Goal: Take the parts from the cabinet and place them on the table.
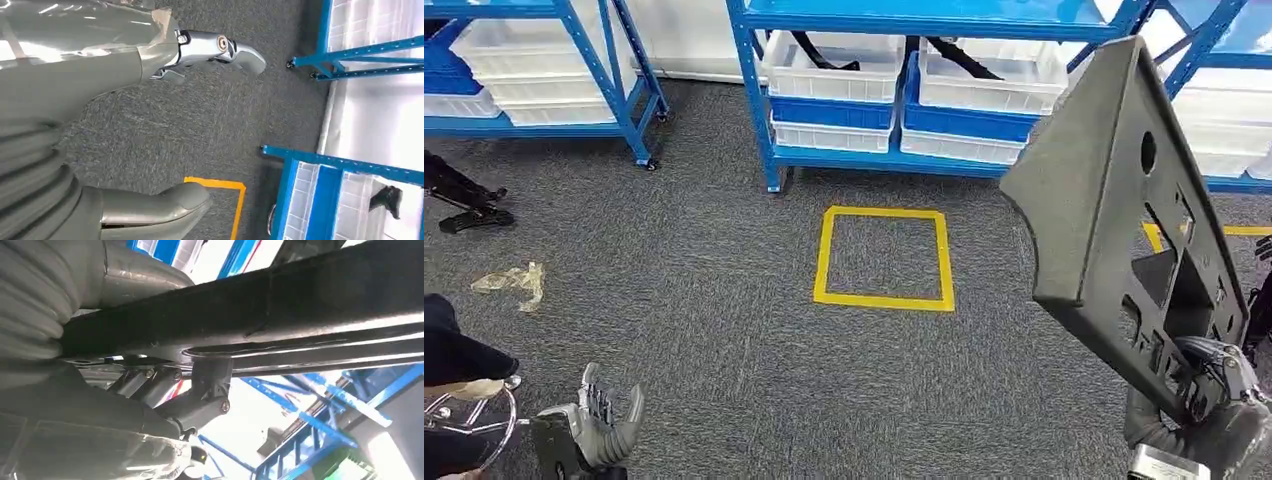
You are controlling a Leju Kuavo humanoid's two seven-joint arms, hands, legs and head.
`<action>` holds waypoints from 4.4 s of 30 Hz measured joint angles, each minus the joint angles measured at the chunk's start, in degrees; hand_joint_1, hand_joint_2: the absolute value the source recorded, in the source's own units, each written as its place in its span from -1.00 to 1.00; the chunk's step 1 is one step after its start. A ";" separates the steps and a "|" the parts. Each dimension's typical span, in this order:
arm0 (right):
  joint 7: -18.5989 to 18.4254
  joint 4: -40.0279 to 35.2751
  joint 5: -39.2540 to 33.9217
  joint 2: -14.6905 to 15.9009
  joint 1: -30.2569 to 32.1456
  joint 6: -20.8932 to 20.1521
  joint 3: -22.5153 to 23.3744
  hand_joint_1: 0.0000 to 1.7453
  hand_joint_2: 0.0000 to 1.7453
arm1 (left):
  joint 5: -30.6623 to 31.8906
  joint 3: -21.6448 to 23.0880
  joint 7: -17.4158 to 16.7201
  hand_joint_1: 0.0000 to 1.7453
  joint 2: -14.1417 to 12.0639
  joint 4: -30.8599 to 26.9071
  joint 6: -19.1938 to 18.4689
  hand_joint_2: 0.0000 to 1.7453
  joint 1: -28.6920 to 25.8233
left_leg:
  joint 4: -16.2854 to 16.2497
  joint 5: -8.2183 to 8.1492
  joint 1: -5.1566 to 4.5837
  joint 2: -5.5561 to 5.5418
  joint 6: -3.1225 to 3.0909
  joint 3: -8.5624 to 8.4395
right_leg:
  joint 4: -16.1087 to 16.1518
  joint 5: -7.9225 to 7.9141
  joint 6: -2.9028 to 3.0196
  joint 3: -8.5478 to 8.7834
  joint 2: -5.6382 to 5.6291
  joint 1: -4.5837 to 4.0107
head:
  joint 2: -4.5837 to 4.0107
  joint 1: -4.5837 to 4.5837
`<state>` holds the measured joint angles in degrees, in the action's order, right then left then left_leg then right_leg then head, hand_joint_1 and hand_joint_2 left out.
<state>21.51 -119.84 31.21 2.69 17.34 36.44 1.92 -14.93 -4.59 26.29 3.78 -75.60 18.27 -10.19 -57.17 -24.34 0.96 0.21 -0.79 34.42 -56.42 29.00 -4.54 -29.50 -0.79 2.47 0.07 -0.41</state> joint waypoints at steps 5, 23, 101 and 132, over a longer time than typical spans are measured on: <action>-0.02 0.57 -0.09 0.02 -0.61 0.00 0.04 0.94 1.00 | -0.13 0.02 -0.44 -1.00 0.09 0.02 0.07 1.00 0.00 | -1.66 -1.88 0.77 -0.24 1.40 1.07 | -0.65 -1.19 2.56 -0.72 0.29 -0.21 | 0.00 0.26; -0.46 1.36 0.15 0.15 -0.85 0.09 0.09 0.94 1.00 | -0.42 -0.52 -0.50 -1.00 0.24 -0.09 -0.09 1.00 0.03 | 1.62 -1.77 -0.89 0.57 -2.61 -3.10 | -14.59 4.16 2.83 -9.75 0.78 -1.92 | 0.00 -0.20; 1.51 6.64 -10.23 -3.04 -3.65 -3.02 -1.60 0.94 1.00 | 3.61 -11.91 -2.56 -1.00 4.68 -3.91 -5.20 1.00 -2.31 | -18.20 -13.79 -0.23 -0.33 0.92 3.88 | -0.50 -2.81 3.64 -2.88 -0.94 -0.81 | 0.00 0.00; 9.11 10.23 -34.95 4.08 5.13 2.55 -6.18 0.94 1.00 | -2.79 -3.50 0.46 -1.00 2.47 -4.98 -0.09 1.00 -6.15 | -18.23 -14.38 -0.19 -0.38 0.65 3.47 | -1.06 -2.99 3.72 -3.54 -1.51 -1.09 | 0.00 0.28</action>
<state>30.62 -109.61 -3.73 6.77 22.47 38.99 -4.26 -17.72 -8.09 26.75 6.25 -80.59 18.18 -16.33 -75.40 -38.73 0.77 -0.17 -0.14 37.90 -57.48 26.01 -0.82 -33.04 -2.30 1.38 0.07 -0.13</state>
